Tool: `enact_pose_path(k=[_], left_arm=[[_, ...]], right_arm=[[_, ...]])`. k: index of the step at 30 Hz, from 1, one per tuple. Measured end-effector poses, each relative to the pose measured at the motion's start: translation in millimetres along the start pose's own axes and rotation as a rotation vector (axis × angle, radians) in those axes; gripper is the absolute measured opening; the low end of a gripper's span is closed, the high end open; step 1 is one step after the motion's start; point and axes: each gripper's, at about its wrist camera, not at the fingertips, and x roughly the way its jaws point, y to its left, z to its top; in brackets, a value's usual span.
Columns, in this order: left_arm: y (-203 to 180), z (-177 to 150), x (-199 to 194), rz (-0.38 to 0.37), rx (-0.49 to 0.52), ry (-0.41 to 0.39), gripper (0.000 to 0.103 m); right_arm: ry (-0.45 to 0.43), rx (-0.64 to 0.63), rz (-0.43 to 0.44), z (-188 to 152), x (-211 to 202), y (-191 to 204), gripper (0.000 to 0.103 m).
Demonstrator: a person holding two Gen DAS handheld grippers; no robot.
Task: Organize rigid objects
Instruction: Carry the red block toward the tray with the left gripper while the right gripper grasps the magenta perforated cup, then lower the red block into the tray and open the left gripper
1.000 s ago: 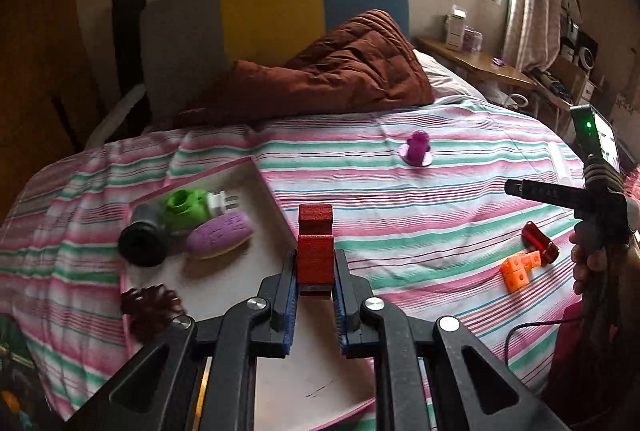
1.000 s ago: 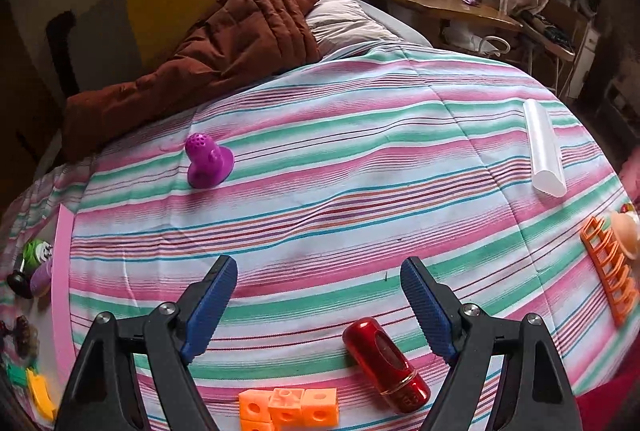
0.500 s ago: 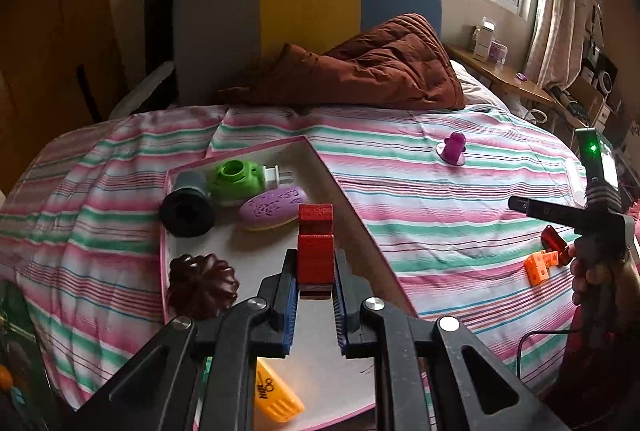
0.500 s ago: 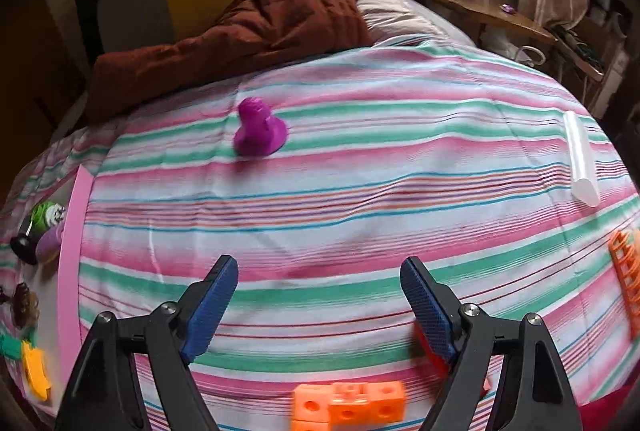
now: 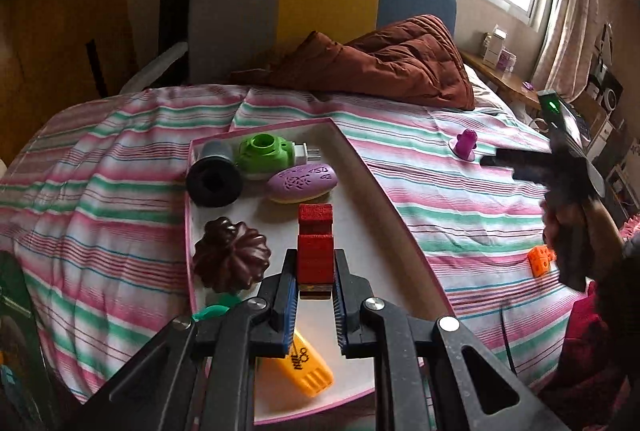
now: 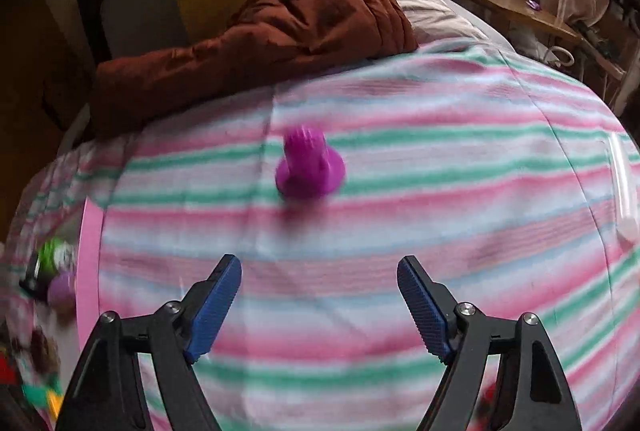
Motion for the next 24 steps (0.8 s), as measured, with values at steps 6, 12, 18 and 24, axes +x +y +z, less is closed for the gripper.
enact_pose_path(k=[6,12,18,24], left_arm=[[6.7,1.1,-1.8,0.009,-0.016,0.007,0.014],[14.5,2.5,0.7,0.024,-0.031,0.021,0.014],[19.6,2.6,0.5,0.029,-0.043,0.014,0.014],[19.4,1.3,-5.7,0.036,-0.038,-0.001,0.014]], right_arm=[[-0.018,-0.002,-0.064,42.8,33.9,17.9,0.081],[0.049,-0.012,-0.1,60.3,73.3,21.3,0.033],[0.012,-0.085,-0.037,41.3,43.6,28.6,0.032],[0.064,-0.194,0.045,-13.8,4.2,37.2,0.032]])
